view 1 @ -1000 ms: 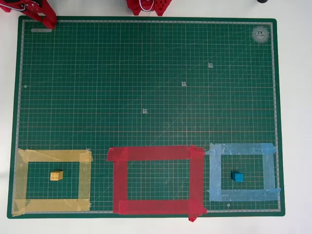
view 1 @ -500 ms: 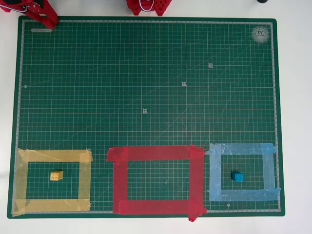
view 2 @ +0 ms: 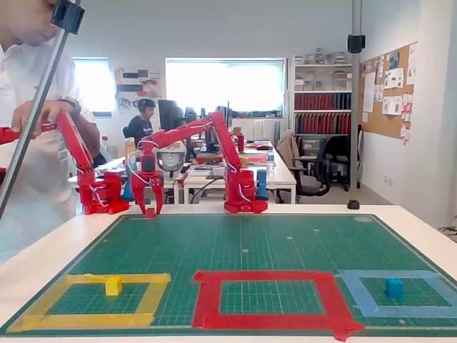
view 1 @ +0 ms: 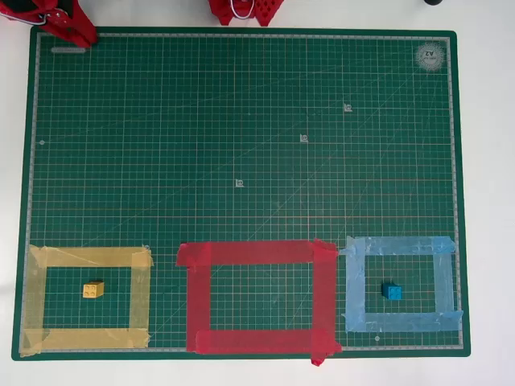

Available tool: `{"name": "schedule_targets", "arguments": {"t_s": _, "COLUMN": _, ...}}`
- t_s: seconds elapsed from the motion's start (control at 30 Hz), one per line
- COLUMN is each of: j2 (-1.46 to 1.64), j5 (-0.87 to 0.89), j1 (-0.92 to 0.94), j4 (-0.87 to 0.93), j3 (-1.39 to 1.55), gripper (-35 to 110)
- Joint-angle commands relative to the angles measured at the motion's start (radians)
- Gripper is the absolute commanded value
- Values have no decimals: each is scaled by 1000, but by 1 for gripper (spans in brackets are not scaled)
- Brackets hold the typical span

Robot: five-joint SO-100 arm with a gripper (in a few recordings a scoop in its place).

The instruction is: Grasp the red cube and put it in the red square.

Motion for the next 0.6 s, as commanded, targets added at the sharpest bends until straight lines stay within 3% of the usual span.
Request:
{"name": "schedule_targets", "arguments": {"t_s": 0.0, "j2": 28, "j5": -21, "j1": 5, "j4": 2, "j3": -43, "gripper": 15}}
{"name": "schedule_targets", "arguments": {"t_s": 0.13, "j2": 26, "j5": -21, "j1": 2, "j4": 2, "j3": -43, "gripper": 13}}
{"name": "schedule_targets", "arguments": {"t_s": 0.23, "j2": 26, "j5": -21, "j1": 0, "j4": 0, "j3": -43, "gripper": -1}}
{"name": "schedule_targets", "arguments": {"t_s": 0.57, "j2": 26, "j5": -21, "j1": -3, "j4": -6, "j3": -38, "gripper": -1}}
